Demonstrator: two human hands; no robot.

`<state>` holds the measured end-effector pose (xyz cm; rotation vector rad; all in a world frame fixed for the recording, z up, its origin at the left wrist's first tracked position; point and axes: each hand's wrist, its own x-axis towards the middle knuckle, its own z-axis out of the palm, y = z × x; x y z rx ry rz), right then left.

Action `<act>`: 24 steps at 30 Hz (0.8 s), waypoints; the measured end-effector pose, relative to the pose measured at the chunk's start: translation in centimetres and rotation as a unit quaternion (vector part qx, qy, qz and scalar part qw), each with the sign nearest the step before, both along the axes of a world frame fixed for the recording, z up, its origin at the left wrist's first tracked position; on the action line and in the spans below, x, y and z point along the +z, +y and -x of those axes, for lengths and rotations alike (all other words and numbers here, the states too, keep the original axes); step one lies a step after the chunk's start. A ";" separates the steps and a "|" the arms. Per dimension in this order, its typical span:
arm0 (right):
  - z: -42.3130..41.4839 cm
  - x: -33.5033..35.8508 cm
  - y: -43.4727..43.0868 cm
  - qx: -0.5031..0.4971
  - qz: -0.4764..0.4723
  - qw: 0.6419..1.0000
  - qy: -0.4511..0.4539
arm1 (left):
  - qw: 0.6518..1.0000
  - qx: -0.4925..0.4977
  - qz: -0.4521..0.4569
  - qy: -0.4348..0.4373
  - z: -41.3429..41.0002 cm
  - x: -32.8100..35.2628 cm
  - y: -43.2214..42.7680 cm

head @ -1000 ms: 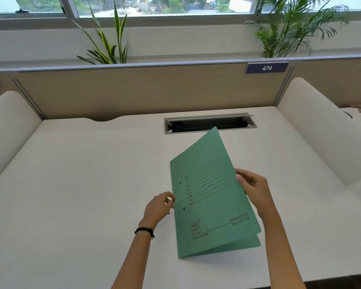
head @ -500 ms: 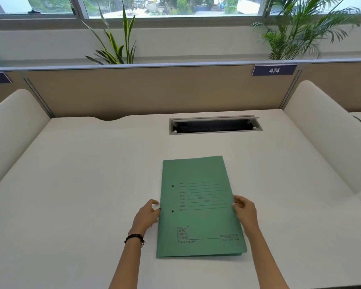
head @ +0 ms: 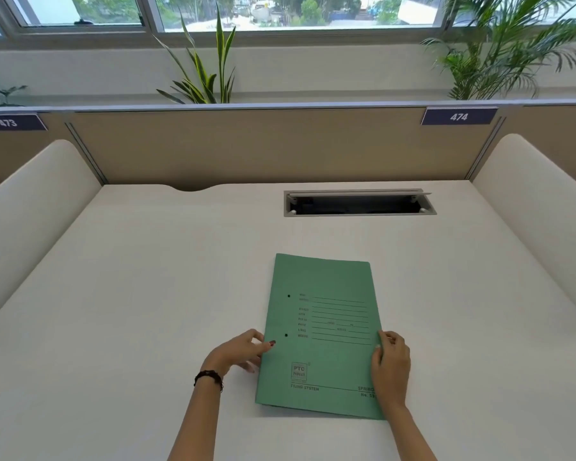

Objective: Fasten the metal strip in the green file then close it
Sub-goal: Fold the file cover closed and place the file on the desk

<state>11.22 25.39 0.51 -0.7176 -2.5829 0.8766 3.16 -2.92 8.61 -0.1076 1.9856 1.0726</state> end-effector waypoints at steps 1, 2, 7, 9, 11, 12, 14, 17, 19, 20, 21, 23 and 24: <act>0.1 0.0 0.1 -0.008 0.009 1.000 0.004 | 1.000 -0.004 -0.028 -0.014 -0.1 0.6 -0.1; 0.2 -0.1 0.3 -0.018 0.018 1.000 0.008 | 0.998 -0.015 -0.053 -0.023 -0.2 1.2 -0.1; 0.9 -0.3 0.7 -0.052 0.046 0.997 0.024 | 0.995 -0.077 -0.069 0.000 -0.1 2.7 0.6; 1.1 -0.5 0.8 -0.067 0.055 0.996 0.027 | 0.993 -0.100 -0.067 0.001 0.1 2.6 0.8; 1.4 -0.6 0.9 -0.078 0.062 0.995 0.032 | 0.988 -0.128 -0.082 -0.002 0.1 2.5 0.9; 1.5 -0.7 1.0 -0.082 0.066 0.994 0.036 | 0.985 -0.146 -0.092 0.000 0.1 2.4 1.0; 1.7 -0.8 1.2 -0.086 0.073 0.993 0.044 | 0.978 -0.175 -0.111 0.011 0.1 2.2 1.2; 2.0 -0.8 1.4 -0.095 0.088 0.990 0.052 | 0.979 -0.162 -0.127 0.019 0.2 1.9 1.3; 2.3 -0.6 1.4 -0.103 0.105 0.988 0.051 | 0.978 -0.151 -0.141 0.029 0.3 1.9 1.1; 2.5 -0.5 1.4 -0.103 0.115 0.987 0.051 | 0.978 -0.145 -0.147 0.033 0.5 2.0 1.0; 2.6 -0.3 1.5 -0.099 0.131 0.985 0.052 | 0.978 -0.138 -0.152 0.037 0.7 2.0 0.8; 3.1 0.1 1.8 -0.087 0.198 0.975 0.055 | 0.979 -0.119 -0.162 0.042 1.0 2.3 0.4; 3.3 0.5 2.0 -0.084 0.241 0.966 0.051 | 0.979 -0.108 -0.170 0.043 1.1 2.3 0.2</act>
